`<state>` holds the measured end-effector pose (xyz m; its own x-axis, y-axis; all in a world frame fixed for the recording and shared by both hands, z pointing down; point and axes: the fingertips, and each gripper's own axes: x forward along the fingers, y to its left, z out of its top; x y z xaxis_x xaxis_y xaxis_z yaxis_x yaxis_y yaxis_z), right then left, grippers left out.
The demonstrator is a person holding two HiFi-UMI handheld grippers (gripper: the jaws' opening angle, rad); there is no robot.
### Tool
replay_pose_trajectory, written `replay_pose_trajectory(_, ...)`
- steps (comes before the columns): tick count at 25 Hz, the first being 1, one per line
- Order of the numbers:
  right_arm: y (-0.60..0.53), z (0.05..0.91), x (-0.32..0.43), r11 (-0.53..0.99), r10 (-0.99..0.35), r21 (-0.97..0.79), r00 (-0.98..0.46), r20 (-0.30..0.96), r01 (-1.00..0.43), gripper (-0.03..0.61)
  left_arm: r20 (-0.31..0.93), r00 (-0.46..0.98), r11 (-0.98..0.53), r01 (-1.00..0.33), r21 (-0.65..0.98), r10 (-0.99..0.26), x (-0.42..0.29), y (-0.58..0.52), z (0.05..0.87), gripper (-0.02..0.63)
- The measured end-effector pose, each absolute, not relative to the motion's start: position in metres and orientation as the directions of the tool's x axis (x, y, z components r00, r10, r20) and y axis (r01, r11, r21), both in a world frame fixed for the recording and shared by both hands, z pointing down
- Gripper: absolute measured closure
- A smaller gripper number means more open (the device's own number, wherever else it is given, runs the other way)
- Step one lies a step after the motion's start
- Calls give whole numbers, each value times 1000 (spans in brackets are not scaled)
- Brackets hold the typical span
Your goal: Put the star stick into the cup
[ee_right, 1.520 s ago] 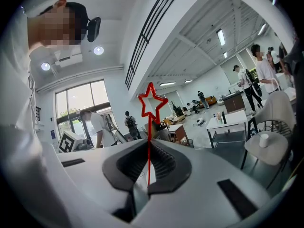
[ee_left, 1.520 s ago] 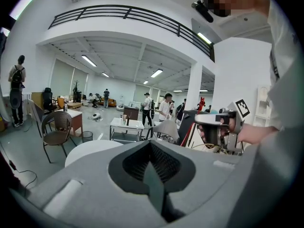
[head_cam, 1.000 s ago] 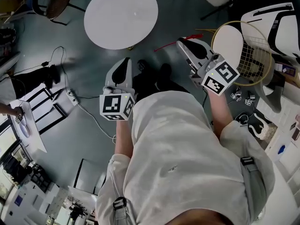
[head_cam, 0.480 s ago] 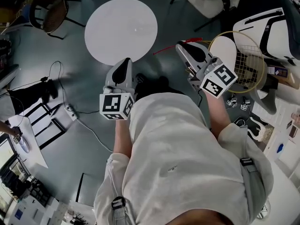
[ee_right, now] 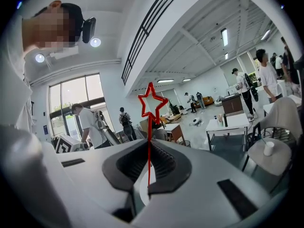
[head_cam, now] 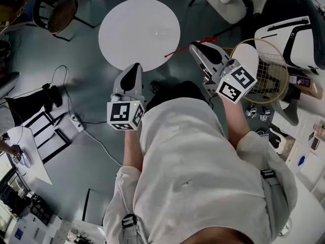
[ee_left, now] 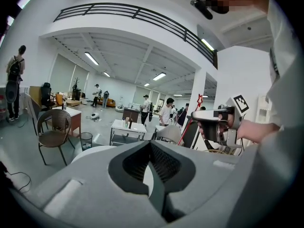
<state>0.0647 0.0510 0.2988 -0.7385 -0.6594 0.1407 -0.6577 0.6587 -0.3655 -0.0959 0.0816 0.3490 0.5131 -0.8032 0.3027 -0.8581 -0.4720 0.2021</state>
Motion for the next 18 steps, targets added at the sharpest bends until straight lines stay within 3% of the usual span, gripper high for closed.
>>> replay_pose_trajectory(18,-8,309,37,674,-607,-383,-769,200,-631,558,382,423,-362,-905,224,-821,-141,61,370,603)
